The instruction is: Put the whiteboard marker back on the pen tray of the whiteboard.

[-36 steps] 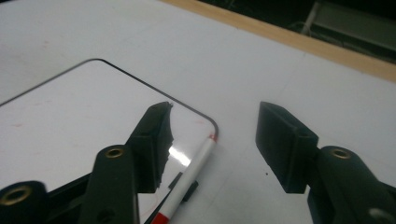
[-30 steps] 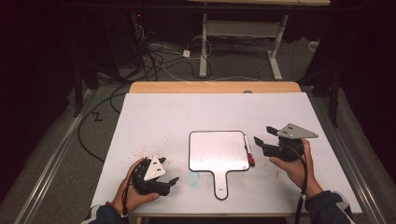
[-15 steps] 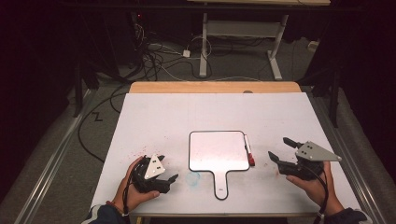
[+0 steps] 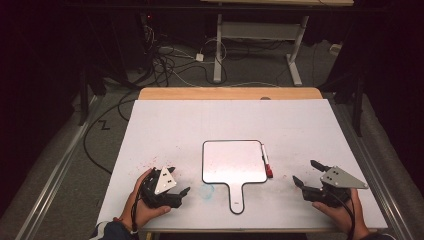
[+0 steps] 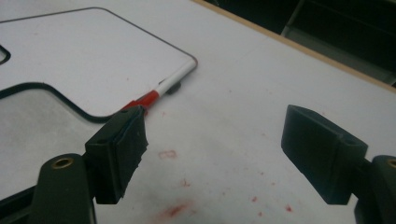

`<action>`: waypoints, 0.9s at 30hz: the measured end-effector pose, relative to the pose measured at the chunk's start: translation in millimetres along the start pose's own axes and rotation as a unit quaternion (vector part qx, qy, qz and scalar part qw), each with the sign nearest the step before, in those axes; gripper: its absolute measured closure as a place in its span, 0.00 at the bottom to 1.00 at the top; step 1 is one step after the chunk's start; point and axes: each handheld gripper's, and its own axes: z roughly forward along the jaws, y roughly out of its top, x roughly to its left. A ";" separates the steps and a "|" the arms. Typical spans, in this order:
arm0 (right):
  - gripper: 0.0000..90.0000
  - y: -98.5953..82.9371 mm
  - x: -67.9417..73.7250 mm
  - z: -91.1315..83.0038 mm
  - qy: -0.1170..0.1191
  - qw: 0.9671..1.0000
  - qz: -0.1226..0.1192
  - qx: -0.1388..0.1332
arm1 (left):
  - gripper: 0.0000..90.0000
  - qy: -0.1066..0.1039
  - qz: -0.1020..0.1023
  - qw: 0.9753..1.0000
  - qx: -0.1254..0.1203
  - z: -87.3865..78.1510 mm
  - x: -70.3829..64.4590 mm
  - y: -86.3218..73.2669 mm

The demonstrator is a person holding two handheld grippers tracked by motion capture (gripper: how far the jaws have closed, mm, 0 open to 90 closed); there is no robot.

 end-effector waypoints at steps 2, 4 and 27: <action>0.25 3.6 1.4 -0.6 -0.001 1.000 0.003 -0.010 | 0.21 -0.002 -0.002 1.000 0.001 -1.5 0.5 -2.3; 0.25 5.0 3.5 0.4 0.001 1.000 0.001 -0.012 | 0.21 -0.002 -0.002 1.000 0.000 -2.6 0.9 -3.3; 0.27 3.3 8.3 1.2 -0.014 1.000 -0.019 0.000 | 0.21 -0.001 -0.001 1.000 0.003 0.0 1.4 0.0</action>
